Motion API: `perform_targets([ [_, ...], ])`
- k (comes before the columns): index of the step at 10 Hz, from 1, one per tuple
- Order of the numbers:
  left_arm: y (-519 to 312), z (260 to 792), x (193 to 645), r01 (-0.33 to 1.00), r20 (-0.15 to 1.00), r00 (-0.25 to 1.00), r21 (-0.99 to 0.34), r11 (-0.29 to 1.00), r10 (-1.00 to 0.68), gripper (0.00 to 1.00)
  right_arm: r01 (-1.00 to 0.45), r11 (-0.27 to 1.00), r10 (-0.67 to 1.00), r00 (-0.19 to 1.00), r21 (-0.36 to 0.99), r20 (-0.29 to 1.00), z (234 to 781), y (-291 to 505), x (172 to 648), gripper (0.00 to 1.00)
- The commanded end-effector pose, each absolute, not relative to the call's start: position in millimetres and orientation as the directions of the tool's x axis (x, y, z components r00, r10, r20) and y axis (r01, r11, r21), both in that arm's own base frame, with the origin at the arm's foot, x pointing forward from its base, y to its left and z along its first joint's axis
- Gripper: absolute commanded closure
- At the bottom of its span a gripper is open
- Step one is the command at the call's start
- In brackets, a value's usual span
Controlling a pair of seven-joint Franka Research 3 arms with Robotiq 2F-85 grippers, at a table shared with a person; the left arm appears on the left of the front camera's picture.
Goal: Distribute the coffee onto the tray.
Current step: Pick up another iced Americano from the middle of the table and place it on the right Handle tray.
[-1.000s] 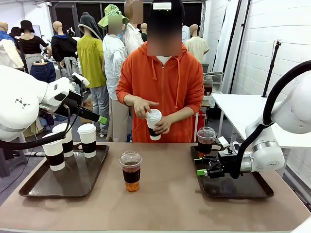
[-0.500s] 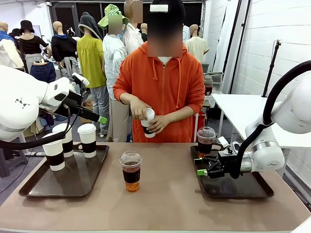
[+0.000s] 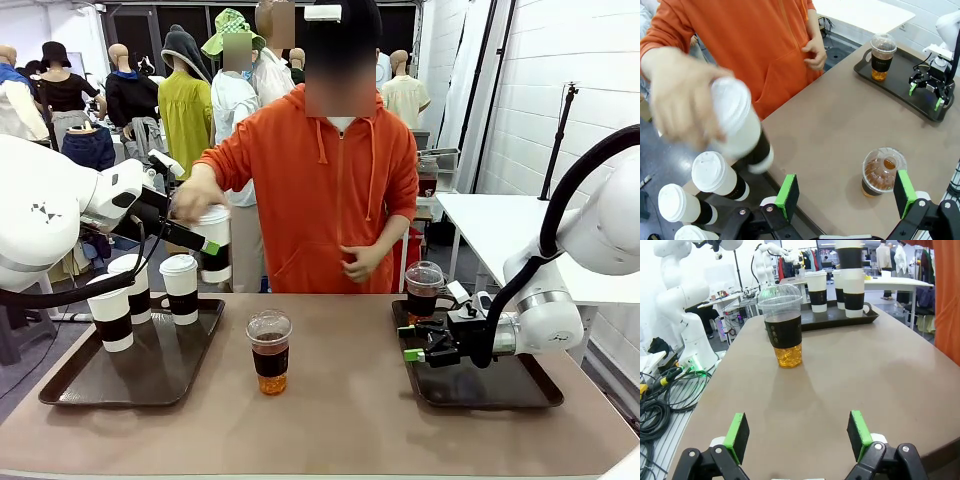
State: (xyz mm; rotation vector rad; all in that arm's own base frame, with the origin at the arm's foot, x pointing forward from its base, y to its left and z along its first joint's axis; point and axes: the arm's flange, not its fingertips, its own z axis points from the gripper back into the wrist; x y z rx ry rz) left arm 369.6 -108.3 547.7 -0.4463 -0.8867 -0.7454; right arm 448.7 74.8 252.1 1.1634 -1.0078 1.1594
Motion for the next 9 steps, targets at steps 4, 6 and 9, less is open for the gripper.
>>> perform_targets([
  [4, -107.3, 547.2, 369.8, 0.742, 0.821, 0.415, -0.054, 0.669, -0.393, 0.00, -0.979, 0.082, 0.112, 0.196, 0.187, 0.974, 266.9, 141.9, 425.6, 0.00],
  [6, -107.3, 547.2, 369.8, 0.742, 0.821, 0.415, -0.054, 0.669, -0.393, 0.00, -0.982, 0.113, 0.121, 0.168, 0.155, 0.978, 271.6, 167.7, 425.4, 0.00],
  [9, -107.3, 547.2, 369.8, 0.742, 0.821, 0.415, -0.054, 0.669, -0.393, 0.00, -0.990, 0.059, 0.153, 0.140, 0.132, 0.978, 268.1, 212.5, 429.5, 0.00],
])
